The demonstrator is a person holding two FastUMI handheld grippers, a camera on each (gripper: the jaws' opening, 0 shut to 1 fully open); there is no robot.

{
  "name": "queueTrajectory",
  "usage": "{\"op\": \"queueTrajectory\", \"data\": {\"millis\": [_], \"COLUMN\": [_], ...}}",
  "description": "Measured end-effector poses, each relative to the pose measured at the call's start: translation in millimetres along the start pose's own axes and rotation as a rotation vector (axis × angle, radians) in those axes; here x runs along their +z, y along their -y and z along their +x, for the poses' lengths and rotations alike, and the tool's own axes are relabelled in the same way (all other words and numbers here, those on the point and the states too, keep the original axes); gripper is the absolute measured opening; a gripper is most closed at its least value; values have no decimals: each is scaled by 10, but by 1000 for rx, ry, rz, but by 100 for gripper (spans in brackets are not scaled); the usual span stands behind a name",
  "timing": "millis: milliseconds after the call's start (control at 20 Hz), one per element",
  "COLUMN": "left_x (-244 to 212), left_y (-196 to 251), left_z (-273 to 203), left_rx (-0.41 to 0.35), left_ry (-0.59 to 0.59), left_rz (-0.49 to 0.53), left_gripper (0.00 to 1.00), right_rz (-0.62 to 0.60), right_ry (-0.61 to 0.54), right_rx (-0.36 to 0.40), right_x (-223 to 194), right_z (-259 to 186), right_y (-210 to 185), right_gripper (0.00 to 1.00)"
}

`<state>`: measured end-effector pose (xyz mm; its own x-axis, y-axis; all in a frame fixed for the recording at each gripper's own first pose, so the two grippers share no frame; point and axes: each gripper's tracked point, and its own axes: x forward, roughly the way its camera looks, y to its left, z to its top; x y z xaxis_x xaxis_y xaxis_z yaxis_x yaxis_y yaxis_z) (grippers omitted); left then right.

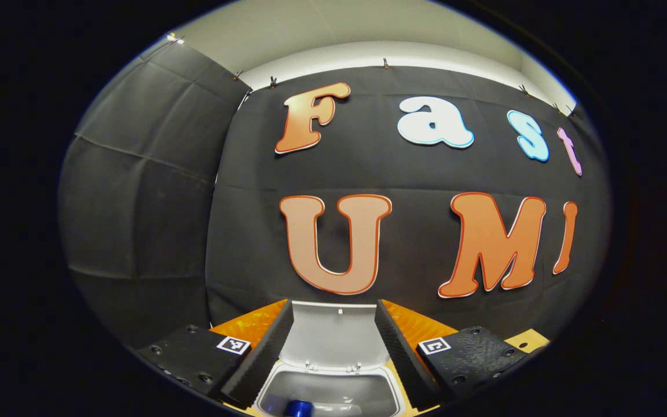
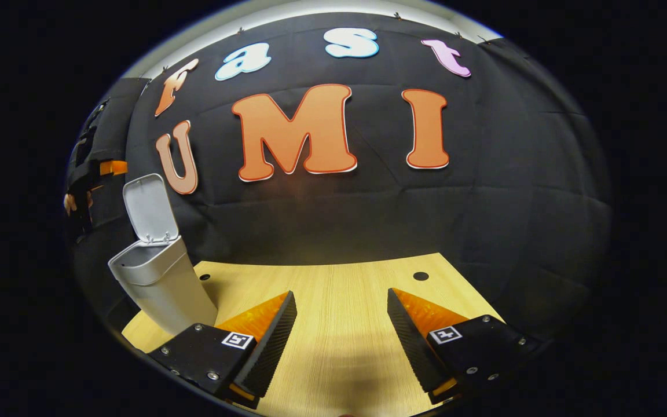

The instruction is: Press the lid of the desktop garbage bin to open it, pick up the crumpled paper on the desktop and throw it into the bin, then pick up the pop can on the desktop and drop it into the bin, and finally close the garbage bin lid.

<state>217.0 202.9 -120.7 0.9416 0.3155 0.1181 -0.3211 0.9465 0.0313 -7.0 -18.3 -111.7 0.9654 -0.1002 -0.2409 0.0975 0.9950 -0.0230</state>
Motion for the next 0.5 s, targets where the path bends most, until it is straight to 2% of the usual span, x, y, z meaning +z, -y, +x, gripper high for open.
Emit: {"op": "queueTrajectory", "data": {"millis": [300, 500], "left_x": [184, 49], "left_y": [-25, -21], "left_z": [421, 702], "left_rx": [-8, 0], "left_ry": [-15, -68], "left_rz": [-13, -23], "left_gripper": [90, 92], "right_rz": [5, 6], "right_ry": [1, 5], "right_rx": [-11, -17], "right_x": [11, 15], "right_z": [-48, -72], "right_y": [38, 66], "right_gripper": [94, 94]}}
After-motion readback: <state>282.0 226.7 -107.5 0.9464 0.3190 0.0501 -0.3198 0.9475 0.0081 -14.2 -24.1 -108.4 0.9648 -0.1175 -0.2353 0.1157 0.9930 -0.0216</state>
